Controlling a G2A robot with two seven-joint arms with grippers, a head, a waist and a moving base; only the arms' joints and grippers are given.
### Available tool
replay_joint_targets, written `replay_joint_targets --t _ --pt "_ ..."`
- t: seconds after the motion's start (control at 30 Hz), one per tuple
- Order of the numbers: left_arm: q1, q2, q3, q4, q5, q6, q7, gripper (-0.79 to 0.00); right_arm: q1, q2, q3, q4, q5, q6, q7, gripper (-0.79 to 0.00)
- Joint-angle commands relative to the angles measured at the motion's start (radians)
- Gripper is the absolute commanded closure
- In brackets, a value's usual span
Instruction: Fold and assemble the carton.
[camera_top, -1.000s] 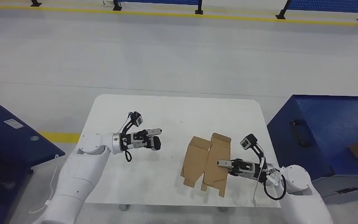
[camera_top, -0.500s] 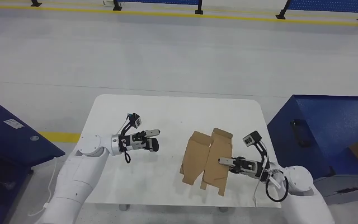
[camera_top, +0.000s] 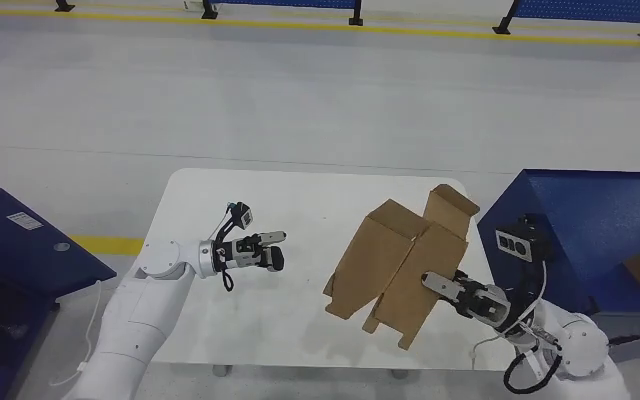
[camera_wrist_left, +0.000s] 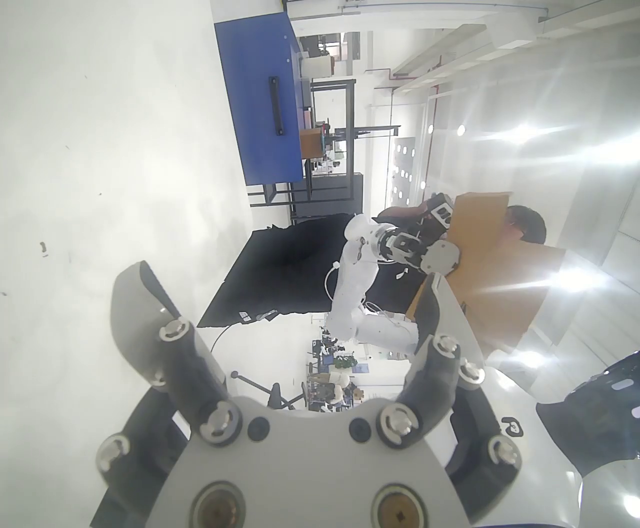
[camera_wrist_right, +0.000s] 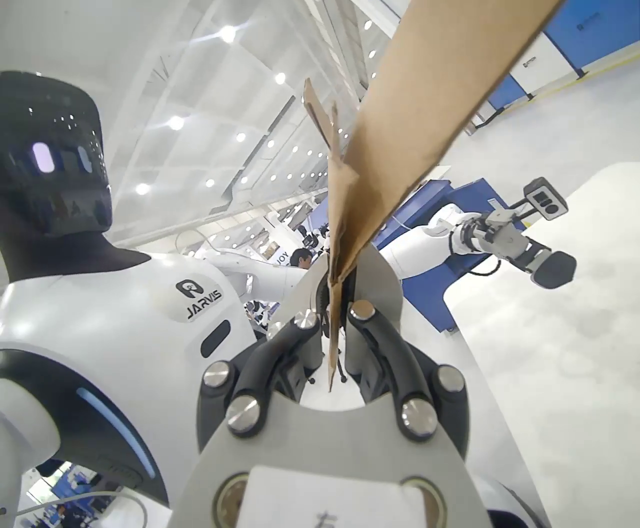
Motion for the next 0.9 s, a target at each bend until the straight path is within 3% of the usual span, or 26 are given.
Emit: replay_joint_targets --t 0.0,0.13,0.6,0.7,0.83,0.87 --pt "0.0 0.0 0.0 0.0 0.0 0.0 0.0 -0.785 -0.011 -0.001 0.003 -0.021 -0.024 -0.037 -0.024 0.0" --pt "0.0 0.0 0.0 0.0 0.0 0.0 0.0 -0.785 -0.026 -0.002 0.004 -0.041 -0.043 -0.048 -0.064 0.0" --pt "0.0 0.0 0.0 0.0 0.0 0.0 0.0 -0.785 -0.023 0.0 -0.024 -0.032 -0.024 -0.014 -0.035 0.0" --pt "0.0 0.0 0.0 0.0 0.0 0.0 0.0 -0.785 -0.032 -0.002 -0.033 -0.045 0.077 0.029 -0.079 0.0" --pt "0.0 0.0 0.0 0.0 0.0 0.0 0.0 -0.785 -0.009 0.001 -0.017 -0.028 0.339 0.192 -0.06 0.0" --pt "0.008 0.0 -0.007 -0.01 -0.003 -0.004 0.042 -0.785 -0.004 0.003 -0.011 -0.019 0.385 0.226 -0.042 0.0"
